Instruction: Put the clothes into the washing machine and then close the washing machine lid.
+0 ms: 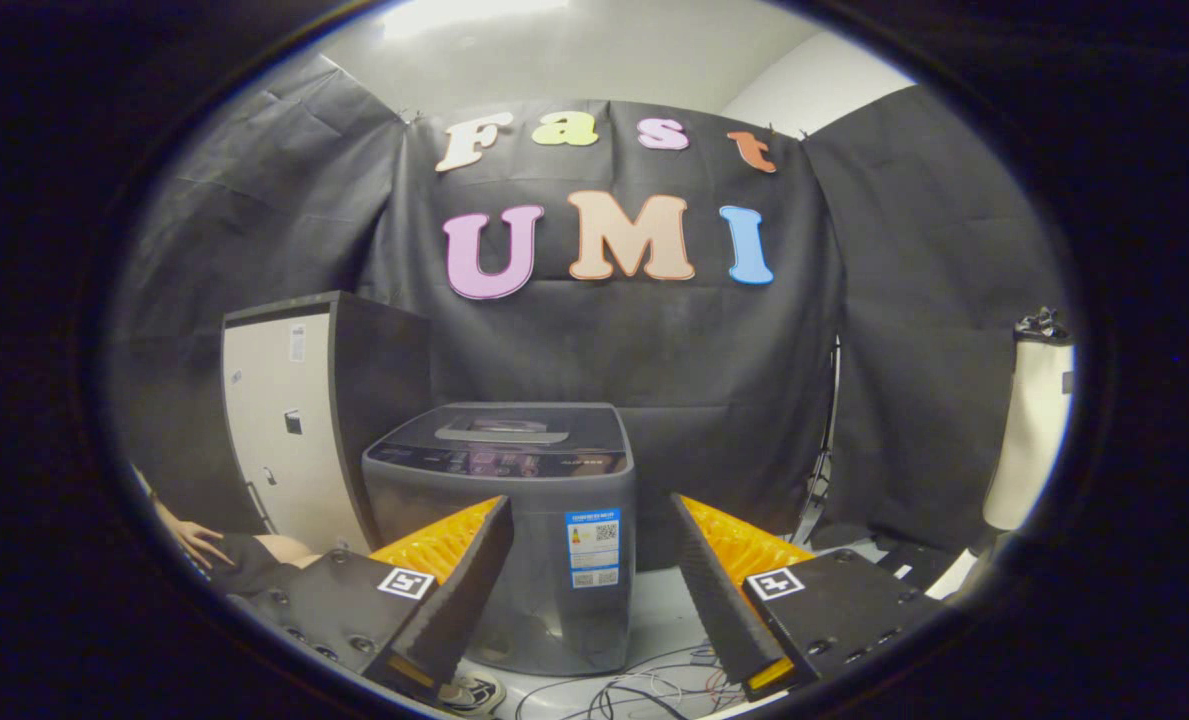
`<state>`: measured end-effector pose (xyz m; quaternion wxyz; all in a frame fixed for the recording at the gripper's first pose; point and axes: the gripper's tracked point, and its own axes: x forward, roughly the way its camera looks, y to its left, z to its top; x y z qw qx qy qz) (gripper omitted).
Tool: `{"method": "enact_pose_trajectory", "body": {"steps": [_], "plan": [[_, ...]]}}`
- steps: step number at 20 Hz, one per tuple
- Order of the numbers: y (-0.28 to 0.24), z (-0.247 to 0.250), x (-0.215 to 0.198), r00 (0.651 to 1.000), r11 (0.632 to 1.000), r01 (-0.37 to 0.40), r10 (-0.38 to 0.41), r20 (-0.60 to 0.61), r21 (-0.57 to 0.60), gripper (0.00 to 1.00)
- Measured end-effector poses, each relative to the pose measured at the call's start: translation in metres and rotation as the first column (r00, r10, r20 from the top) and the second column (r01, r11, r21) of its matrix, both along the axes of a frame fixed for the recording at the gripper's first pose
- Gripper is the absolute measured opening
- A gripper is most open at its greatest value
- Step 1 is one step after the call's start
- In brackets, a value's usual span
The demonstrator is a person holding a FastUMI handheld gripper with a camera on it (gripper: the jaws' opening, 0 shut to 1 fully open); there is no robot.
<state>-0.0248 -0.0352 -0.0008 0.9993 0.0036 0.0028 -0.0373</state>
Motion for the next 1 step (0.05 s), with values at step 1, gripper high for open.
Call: {"method": "enact_pose_trajectory", "body": {"steps": [1], "plan": [[0.0002, -0.0002, 0.0007, 1.000, 1.000, 0.000, 0.000, -0.002, -0.002, 0.97]]}}
